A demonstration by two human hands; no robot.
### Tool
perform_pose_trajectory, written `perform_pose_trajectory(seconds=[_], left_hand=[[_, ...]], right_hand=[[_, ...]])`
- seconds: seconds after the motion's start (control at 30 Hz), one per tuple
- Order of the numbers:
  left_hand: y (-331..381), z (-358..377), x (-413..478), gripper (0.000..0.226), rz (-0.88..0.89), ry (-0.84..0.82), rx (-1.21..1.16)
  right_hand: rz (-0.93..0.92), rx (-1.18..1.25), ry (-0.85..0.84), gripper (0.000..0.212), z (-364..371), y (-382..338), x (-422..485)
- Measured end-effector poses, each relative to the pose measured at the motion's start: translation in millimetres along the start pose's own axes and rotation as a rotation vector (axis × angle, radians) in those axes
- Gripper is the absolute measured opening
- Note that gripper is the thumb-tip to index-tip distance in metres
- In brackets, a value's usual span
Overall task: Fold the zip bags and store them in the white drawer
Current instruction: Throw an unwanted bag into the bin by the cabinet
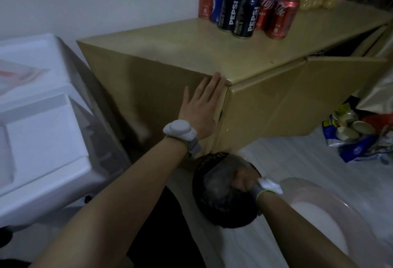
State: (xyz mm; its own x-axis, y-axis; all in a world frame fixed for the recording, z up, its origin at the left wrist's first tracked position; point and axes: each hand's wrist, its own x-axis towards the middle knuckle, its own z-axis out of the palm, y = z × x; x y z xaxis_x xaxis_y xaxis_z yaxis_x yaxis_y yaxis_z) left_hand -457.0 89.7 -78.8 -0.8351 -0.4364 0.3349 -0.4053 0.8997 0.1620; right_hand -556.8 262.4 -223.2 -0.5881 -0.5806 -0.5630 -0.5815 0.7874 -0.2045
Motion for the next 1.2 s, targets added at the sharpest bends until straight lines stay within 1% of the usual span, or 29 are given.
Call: perform_pose_trajectory(seconds=[0.17, 0.27, 0.37, 0.43, 0.5, 0.57, 0.7, 0.73, 0.77, 0.8, 0.9, 1.03, 1.07, 1.17, 1.2], left_hand=[[1.0, -2.1, 0.4, 0.102, -0.005, -0.021, 0.001], [-0.8, -10.3, -1.5, 0.094, 0.029, -0.053, 0.025], [-8.6, -18.2, -2.7, 0.091, 0.067, -0.130, 0.078], [-21.0, -31.8, -5.6, 0.082, 0.057, -0.171, 0.125], [-35.7, -50.6, -12.1, 0.071, -0.015, -0.197, 0.163], [-53.0, -73.8, -20.4, 0.063, -0.082, -0.197, 0.243], [-95.5, -131.7, -46.5, 0.057, -0.208, -0.141, 0.364], [-98.2, -137.0, -49.8, 0.055, -0.216, -0.130, 0.369], [-111.5, -152.5, -58.8, 0.052, -0.235, -0.095, 0.379], [-113.8, -157.6, -62.0, 0.049, -0.241, -0.079, 0.384], [-149.3, -195.5, -97.0, 0.042, -0.372, -0.031, 0.416], [-192.6, -231.5, -155.3, 0.053, -0.542, -0.014, 0.422], [-196.7, -234.2, -162.3, 0.054, -0.566, -0.019, 0.413], [-214.3, -249.6, -205.3, 0.054, -0.658, -0.009, 0.427], [-216.4, -250.9, -211.2, 0.054, -0.668, -0.014, 0.437]], right_hand=[[-0.008, -0.047, 0.051, 0.033, -20.5, -15.9, -3.8], [-0.025, -0.054, 0.084, 0.032, -35.0, -32.4, -11.0], [-0.109, -0.022, 0.155, 0.033, -52.1, -54.2, -18.5], [-0.212, 0.016, 0.232, 0.035, -68.6, -77.1, -27.7], [-0.321, 0.042, 0.337, 0.037, -86.4, -104.4, -39.2], [-0.426, 0.059, 0.441, 0.032, -102.2, -135.3, -49.4], [-0.677, 0.070, 0.534, 0.020, -128.7, -208.7, -73.2], [-0.706, 0.077, 0.552, 0.018, -132.7, -215.0, -74.8], [-0.754, 0.081, 0.580, 0.018, -137.9, -236.7, -81.1], [-0.766, 0.088, 0.607, 0.019, -141.8, -243.0, -83.4], [-0.907, 0.139, 0.687, 0.020, -143.6, -298.6, -108.0], [-1.057, 0.207, 0.706, 0.017, -130.1, -358.5, -139.5], [-1.064, 0.209, 0.705, 0.018, -128.0, -363.2, -141.1], [-1.132, 0.138, 0.679, 0.024, -108.7, -397.8, -155.6], [-1.127, 0.108, 0.669, 0.029, -106.6, -401.6, -157.2]])
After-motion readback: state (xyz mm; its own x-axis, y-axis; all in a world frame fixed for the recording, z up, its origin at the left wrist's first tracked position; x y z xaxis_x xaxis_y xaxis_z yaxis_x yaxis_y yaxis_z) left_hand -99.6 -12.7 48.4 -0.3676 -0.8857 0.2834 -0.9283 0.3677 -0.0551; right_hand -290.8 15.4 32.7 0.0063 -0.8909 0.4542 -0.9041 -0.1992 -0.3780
